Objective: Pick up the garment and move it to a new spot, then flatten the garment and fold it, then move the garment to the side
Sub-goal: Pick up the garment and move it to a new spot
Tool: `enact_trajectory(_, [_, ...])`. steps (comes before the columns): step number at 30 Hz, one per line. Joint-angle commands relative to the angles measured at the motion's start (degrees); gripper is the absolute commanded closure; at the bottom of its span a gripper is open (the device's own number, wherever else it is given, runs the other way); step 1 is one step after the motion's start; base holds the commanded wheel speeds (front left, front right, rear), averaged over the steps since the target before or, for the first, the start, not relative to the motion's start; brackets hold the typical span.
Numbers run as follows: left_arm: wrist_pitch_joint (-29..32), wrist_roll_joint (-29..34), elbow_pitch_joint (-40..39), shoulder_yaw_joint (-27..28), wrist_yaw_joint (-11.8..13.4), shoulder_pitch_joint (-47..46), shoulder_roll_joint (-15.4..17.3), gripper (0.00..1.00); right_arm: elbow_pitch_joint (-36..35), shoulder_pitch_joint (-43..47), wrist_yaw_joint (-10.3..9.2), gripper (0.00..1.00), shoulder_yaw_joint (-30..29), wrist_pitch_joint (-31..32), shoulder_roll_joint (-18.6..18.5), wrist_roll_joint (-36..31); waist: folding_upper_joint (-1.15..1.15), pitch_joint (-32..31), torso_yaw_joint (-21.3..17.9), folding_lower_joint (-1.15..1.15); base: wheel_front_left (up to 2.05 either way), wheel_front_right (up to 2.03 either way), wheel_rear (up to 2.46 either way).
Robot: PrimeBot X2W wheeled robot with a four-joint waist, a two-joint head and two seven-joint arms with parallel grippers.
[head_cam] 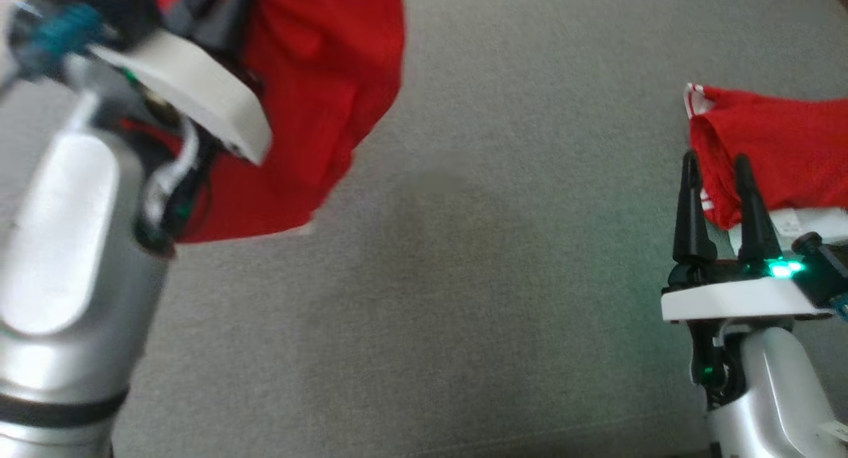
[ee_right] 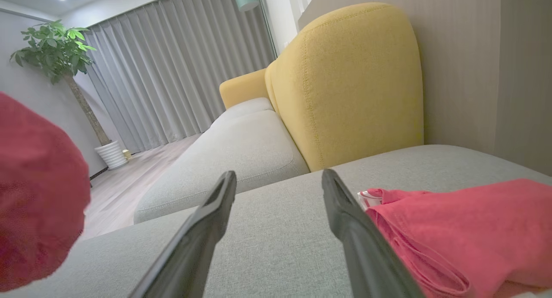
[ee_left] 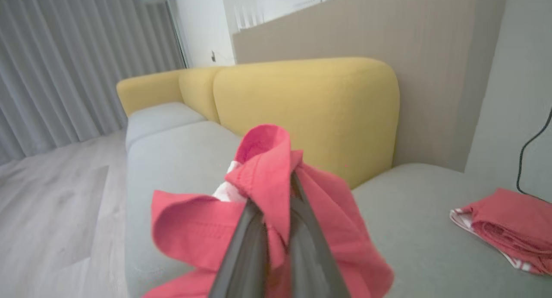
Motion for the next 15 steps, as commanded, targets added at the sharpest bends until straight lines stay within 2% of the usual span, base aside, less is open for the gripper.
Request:
enact_trajectory(1, [1.38, 0.10, -2.29, 1.05, 0.58, -1.09, 1.75, 1.00, -2.53, -1.72, -0.05, 0.00, 2.09, -0.60, 0.07, 0.64, 0.00, 2.20, -1.86, 0.00, 0.00, 0.00, 0.00])
enact_trajectory(6, [1.58, 0.78, 1.44, -2.42, 0.99, -2.35, -2.14, 1.00, -4.25, -4.15, -0.05, 0.00, 3.62, -0.61, 0.07, 1.96, 0.00, 6.31, -5.25, 0.00, 0.00, 0.00, 0.00])
enact_trajectory(12, [-2.71, 1.45, 14.03, -5.32, 0.51, -6.95, -7.98, 1.00, -4.94, -6.26, -0.05, 0.00, 5.43, -0.62, 0.07, 3.48, 0.00, 9.44, -9.32, 0.00, 0.00, 0.00, 0.00])
enact_trajectory(13, [-3.34, 1.46, 16.27, -5.74, 0.15, -7.62, -8.66, 0.20, -4.90, -6.50, -0.05, 0.00, 5.63, -0.62, 0.07, 3.69, 0.00, 9.69, -9.81, 0.00, 0.00, 0.00, 0.00])
enact_trajectory(14, [-3.89, 1.06, 18.41, -5.70, -0.02, -8.22, -9.38, 0.00, -4.86, -6.71, -0.05, 0.00, 5.79, -0.62, 0.07, 3.89, 0.00, 9.91, -10.21, 0.00, 0.00, 0.00, 0.00])
enact_trajectory(15, [-4.35, 0.77, 20.34, -5.69, -0.34, -8.86, -9.82, 0.00, -4.83, -6.87, -0.05, 0.00, 5.89, -0.62, 0.07, 4.07, 0.00, 10.03, -10.51, 0.00, 0.00, 0.00, 0.00])
